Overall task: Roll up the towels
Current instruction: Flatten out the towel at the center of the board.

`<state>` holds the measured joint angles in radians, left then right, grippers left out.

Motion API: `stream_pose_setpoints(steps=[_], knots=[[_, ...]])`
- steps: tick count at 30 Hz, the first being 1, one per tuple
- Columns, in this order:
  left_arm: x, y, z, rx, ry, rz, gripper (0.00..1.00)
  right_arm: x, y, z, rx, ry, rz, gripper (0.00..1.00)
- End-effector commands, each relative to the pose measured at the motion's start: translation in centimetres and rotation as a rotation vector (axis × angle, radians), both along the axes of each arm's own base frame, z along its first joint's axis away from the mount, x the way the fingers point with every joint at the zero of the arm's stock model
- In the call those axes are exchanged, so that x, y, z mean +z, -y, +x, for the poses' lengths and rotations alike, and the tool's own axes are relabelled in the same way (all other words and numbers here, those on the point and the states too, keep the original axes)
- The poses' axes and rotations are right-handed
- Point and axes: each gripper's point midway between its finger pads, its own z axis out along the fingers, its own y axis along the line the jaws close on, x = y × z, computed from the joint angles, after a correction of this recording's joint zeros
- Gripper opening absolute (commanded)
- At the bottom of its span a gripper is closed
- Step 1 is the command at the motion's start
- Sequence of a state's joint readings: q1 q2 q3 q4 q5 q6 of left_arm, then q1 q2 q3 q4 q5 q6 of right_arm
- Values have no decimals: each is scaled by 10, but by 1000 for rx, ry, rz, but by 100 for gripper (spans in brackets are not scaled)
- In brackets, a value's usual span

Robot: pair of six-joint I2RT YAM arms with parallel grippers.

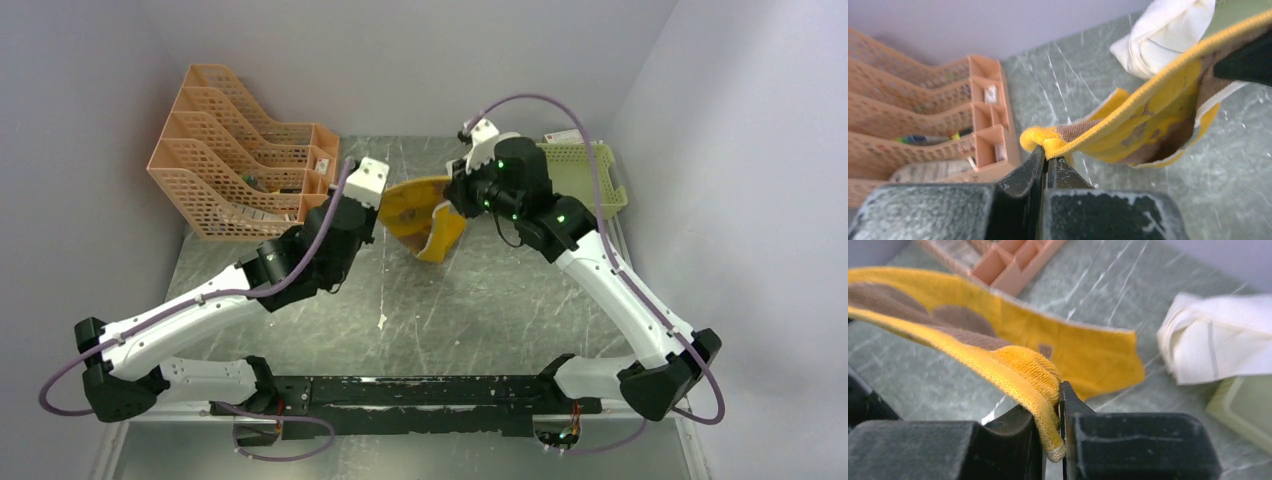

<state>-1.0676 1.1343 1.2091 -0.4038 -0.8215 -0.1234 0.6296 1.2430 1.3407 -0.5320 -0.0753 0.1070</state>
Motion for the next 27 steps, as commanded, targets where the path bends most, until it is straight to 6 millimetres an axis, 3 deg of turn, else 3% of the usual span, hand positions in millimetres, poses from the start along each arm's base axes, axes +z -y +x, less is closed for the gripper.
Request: stream_pose_setpoints(steps=[1, 4, 7, 10, 12, 15, 16, 19, 22, 24, 27], knots=[[78, 10, 30, 0, 225, 123, 7, 91, 9, 16, -43, 218, 43, 12], [118, 29, 56, -46, 291, 115, 7, 139, 8, 13, -27, 296, 90, 12], [153, 49, 68, -117, 336, 49, 7, 170, 8, 1, 9, 338, 134, 13], [180, 61, 63, -183, 377, -17, 7, 182, 7, -24, 90, 347, 180, 15], [187, 60, 54, -222, 404, -54, 7, 177, -2, -44, 185, 328, 215, 18], [181, 54, 31, -317, 454, -77, 7, 166, -20, -79, 377, 279, 282, 23], [165, 52, 25, -346, 460, -68, 7, 159, -26, -89, 435, 257, 300, 25], [154, 21, -4, -370, 526, -117, 7, 136, -44, -111, 569, 193, 324, 34], [128, -16, -14, -284, 522, -141, 7, 107, -61, -114, 595, 155, 281, 60], [106, -36, -17, -231, 505, -119, 7, 97, -62, -101, 506, 170, 235, 71], [69, -51, -18, -199, 486, -29, 7, 118, -43, -88, 347, 324, 323, 84]])
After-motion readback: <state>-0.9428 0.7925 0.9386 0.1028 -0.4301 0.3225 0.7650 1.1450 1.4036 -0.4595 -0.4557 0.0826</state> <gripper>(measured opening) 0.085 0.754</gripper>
